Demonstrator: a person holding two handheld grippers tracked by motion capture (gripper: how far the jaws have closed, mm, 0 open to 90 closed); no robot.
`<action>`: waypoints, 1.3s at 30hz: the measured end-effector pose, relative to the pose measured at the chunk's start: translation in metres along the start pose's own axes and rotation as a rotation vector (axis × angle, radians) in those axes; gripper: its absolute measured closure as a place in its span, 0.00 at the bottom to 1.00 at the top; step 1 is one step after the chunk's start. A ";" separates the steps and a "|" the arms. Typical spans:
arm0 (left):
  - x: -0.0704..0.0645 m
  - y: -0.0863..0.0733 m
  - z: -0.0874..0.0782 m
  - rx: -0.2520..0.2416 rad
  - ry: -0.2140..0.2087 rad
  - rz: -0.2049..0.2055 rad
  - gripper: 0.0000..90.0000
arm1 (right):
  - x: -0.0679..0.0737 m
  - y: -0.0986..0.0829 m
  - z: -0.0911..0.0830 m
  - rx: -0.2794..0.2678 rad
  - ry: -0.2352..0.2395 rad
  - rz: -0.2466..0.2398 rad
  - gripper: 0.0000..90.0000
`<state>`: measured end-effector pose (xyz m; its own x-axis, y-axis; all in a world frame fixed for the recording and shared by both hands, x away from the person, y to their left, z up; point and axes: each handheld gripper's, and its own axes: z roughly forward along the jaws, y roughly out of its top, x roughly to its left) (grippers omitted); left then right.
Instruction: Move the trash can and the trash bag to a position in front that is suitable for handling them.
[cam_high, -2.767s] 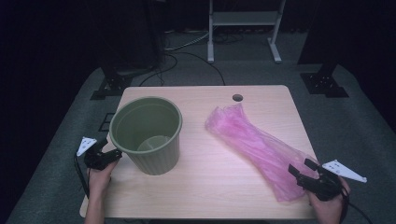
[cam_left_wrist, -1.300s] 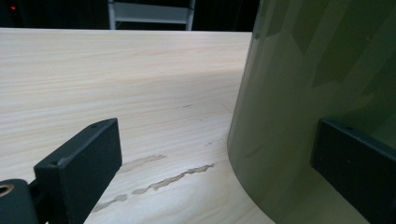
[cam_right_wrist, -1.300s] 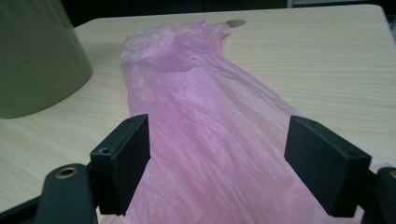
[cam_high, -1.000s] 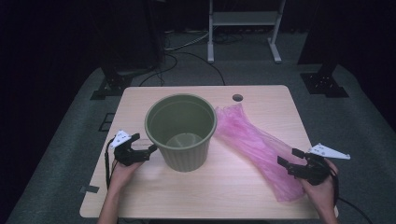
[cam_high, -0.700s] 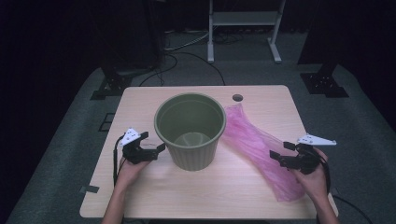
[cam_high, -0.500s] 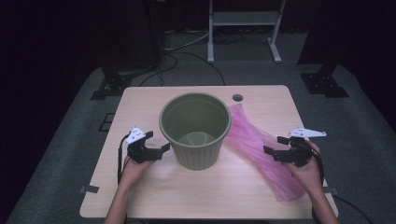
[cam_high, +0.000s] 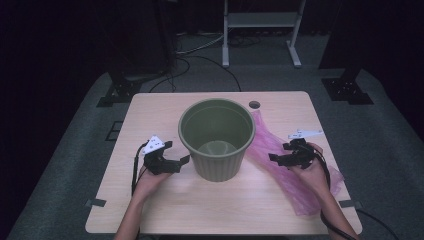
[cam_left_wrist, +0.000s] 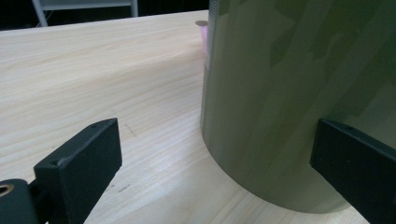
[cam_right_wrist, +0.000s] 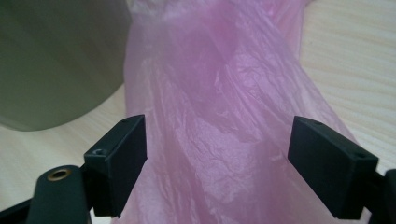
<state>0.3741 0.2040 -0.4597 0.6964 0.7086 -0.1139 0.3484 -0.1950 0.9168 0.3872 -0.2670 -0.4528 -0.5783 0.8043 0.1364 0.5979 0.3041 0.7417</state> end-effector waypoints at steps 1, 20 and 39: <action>0.000 0.000 0.000 0.000 0.000 0.000 0.01 | -0.001 0.000 0.003 0.011 0.001 0.003 0.21; 0.004 -0.004 -0.016 -0.021 0.014 -0.021 0.01 | 0.005 -0.005 0.025 0.115 -0.094 -0.049 0.41; 0.008 -0.007 -0.027 -0.030 0.026 -0.041 0.01 | 0.007 -0.012 0.000 0.231 -0.110 -0.038 0.88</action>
<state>0.3599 0.2295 -0.4564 0.6656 0.7327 -0.1418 0.3569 -0.1456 0.9227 0.3761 -0.2647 -0.4608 -0.5462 0.8371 0.0296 0.6953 0.4334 0.5734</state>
